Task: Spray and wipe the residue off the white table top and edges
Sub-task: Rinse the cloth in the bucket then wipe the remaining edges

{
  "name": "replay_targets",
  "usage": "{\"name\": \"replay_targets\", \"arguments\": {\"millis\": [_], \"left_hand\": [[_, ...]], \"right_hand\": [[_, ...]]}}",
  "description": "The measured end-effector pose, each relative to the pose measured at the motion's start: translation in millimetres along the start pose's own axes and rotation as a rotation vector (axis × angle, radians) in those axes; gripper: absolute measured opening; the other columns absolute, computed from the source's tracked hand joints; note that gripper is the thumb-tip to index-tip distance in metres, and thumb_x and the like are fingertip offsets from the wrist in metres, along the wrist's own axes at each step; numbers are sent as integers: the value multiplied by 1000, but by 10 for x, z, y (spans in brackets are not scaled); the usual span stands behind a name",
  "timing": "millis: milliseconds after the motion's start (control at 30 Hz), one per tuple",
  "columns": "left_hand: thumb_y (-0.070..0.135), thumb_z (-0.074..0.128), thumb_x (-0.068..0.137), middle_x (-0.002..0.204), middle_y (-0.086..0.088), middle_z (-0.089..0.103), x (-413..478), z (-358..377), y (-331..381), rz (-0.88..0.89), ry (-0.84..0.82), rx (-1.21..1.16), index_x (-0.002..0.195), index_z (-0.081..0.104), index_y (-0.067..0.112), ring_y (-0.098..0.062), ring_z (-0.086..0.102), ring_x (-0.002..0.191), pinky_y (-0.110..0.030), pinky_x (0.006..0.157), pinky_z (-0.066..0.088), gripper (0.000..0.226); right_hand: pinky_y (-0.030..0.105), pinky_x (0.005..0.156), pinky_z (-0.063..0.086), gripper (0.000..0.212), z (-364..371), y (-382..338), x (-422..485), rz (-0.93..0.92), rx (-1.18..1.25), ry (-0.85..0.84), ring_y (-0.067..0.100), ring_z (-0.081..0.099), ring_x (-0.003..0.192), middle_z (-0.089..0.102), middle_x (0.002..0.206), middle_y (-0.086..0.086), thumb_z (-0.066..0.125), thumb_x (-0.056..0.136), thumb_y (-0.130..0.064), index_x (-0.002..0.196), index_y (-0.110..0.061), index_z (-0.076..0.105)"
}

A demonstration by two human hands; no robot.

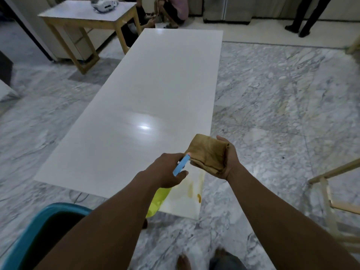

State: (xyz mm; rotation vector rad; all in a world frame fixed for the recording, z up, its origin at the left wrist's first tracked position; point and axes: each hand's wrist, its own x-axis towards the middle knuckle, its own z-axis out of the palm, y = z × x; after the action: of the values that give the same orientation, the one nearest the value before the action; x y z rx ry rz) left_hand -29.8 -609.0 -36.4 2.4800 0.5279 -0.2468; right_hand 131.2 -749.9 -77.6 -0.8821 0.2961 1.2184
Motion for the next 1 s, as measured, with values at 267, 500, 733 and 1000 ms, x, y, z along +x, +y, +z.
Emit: {"name": "replay_targets", "arguments": {"millis": [267, 500, 733, 1000], "left_hand": [[30, 73, 94, 98, -2, 69, 285, -223, -124, -17, 260, -195, 120, 63, 10, -28, 73, 84, -50, 76, 63, 35], [26, 73, 95, 96, 1, 67, 841, -413, -249, -74, 377, -225, 109, 61, 11, -28, 74, 76, -49, 76, 61, 24], [26, 73, 96, 95, 4, 66, 1194, -512, -402, -133, 402, -235, 112, 61, 11, -27, 75, 79, -43, 76, 61, 24], [28, 72, 96, 94, 3, 65, 1206, -473, -489, -165, 386, -237, 111, 61, 12, -27, 74, 79, -43, 76, 61, 25]], "right_hand": [[36, 58, 48, 33, 276, -640, 638, -206, -501, 429, 32, 58, 56, 54, 76, 35, 48, 91, -14, 106, 14, 57], [36, 84, 41, 38, 244, -946, 1877, -560, -1514, 466, 32, 56, 107, 60, 114, 14, 43, 94, -27, 123, -6, 56], [51, 122, 6, 74, 64, -596, 2332, -534, -2072, 492, 36, 12, 150, 25, 161, 15, 24, 97, -58, 150, -8, 36], [52, 122, -7, 70, -91, -244, 2435, -563, -2020, 559, 30, -7, 154, 2, 168, 6, 5, 95, -47, 159, -18, 11]]}}
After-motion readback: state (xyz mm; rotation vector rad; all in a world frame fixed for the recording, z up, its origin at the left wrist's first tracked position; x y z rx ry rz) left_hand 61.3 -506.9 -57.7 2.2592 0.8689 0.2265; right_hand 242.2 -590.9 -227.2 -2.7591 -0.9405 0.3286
